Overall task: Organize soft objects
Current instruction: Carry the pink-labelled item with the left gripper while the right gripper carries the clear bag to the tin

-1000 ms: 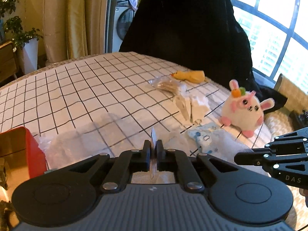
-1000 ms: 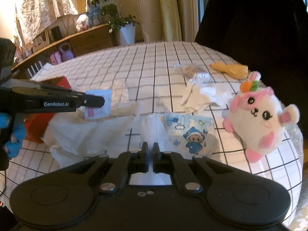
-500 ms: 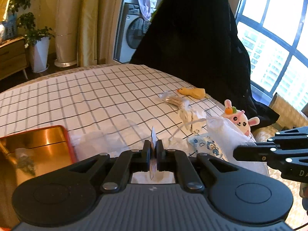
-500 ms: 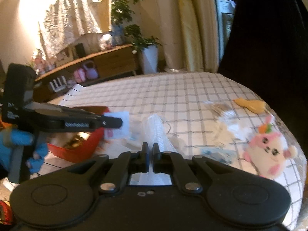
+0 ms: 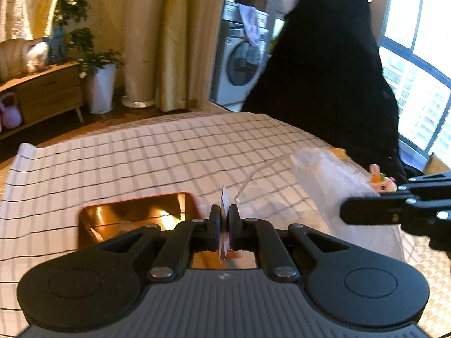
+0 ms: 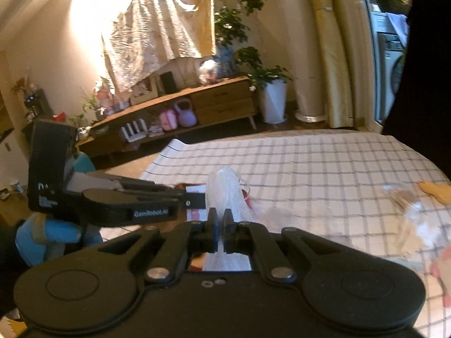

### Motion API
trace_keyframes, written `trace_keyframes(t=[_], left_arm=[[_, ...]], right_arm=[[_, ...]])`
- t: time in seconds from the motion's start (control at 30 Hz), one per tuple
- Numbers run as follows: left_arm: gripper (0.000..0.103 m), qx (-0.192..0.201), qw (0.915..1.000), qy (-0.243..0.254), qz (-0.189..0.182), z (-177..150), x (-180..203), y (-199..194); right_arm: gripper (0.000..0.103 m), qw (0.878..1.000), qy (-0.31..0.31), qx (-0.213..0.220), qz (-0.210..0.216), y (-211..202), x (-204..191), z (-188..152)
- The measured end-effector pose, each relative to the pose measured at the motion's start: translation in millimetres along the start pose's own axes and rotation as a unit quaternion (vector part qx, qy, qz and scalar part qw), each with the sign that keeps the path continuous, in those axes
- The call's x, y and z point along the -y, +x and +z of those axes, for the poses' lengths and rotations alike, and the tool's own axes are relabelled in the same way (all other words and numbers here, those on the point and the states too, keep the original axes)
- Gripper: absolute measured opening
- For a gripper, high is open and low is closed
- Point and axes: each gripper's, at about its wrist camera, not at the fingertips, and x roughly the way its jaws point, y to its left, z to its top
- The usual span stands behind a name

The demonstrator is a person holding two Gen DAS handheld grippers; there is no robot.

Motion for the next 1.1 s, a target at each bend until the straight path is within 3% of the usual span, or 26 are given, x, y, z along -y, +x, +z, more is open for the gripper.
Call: trace_keyframes(t=[0.3, 0.5, 0.77, 1.1], left_arm=[[0.006, -0.001, 0.9989, -0.021, 0.043, -2, -50, -3], [0.006, -0.025, 0.9974, -0.029, 0.061, -19, -78, 12], [0.006, -0.055, 0.9958, -0.010, 0.072, -42, -78, 39], [0.006, -0.087, 0.9929, -0.010, 0.081, -55, -85, 69]], right_arm=[[0.002, 0.999, 0.012, -0.013, 0.029, 58, -26, 25], [0.002, 0.999, 0.021, -0.033, 0.021, 97, -36, 23], [0.003, 0.996, 0.036, -0.084, -0.007, 150, -31, 1], [0.003, 0.990, 0.019, -0.130, -0.043, 187, -32, -17]])
